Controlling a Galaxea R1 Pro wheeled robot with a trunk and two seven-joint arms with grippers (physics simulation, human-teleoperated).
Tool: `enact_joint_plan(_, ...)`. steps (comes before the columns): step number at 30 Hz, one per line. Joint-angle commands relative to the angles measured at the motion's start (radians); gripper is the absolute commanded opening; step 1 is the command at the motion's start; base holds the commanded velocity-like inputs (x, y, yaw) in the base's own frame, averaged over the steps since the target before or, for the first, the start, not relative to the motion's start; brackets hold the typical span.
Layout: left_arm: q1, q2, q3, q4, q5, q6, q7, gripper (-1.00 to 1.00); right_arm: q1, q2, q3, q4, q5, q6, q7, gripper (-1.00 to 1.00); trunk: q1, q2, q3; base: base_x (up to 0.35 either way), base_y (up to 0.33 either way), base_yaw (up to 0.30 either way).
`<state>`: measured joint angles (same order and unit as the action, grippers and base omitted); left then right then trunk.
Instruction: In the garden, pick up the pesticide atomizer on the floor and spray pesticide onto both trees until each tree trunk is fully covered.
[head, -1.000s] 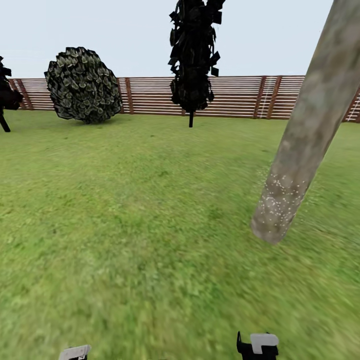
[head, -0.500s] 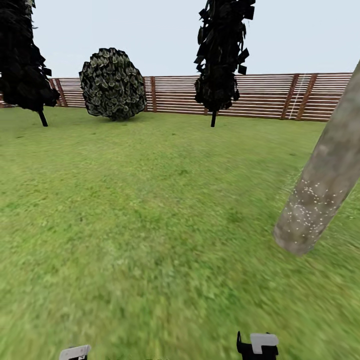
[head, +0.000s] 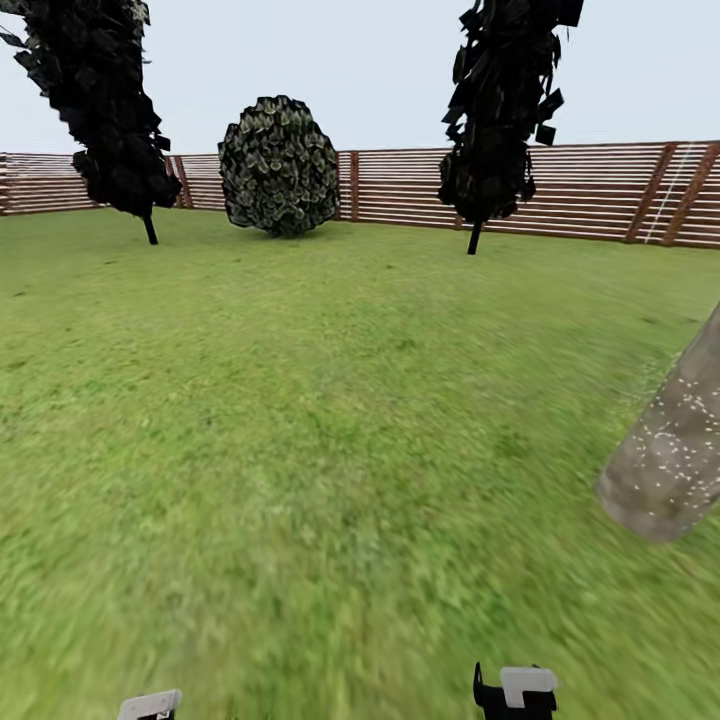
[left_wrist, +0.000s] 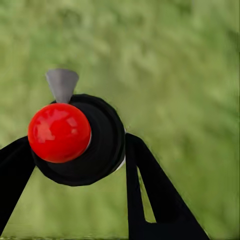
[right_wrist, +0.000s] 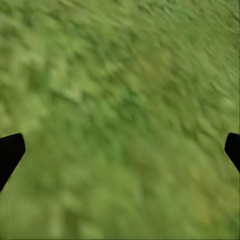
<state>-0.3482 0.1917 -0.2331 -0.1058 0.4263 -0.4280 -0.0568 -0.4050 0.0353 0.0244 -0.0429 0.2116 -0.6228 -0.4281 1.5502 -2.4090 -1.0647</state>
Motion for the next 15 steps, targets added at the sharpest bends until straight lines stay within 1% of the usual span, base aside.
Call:
enact_joint_plan(1, 0.0, 0.0, 0.001, 0.0, 0.0, 0.0, 0.0, -1.0, 0.0, 0.0, 0.0, 0.0, 0.0, 0.0, 0.0, 1.0, 0.0, 0.0, 0.0, 0.0, 0.0, 0.284)
enact_joint_plan(15, 0.0, 0.0, 0.001, 0.0, 0.0, 0.0, 0.0, -1.0, 0.0, 0.0, 0.0, 0.001, 0.0, 0.0, -0.001, 1.0, 0.0, 0.0, -0.003, 0.0, 0.0, 0.284)
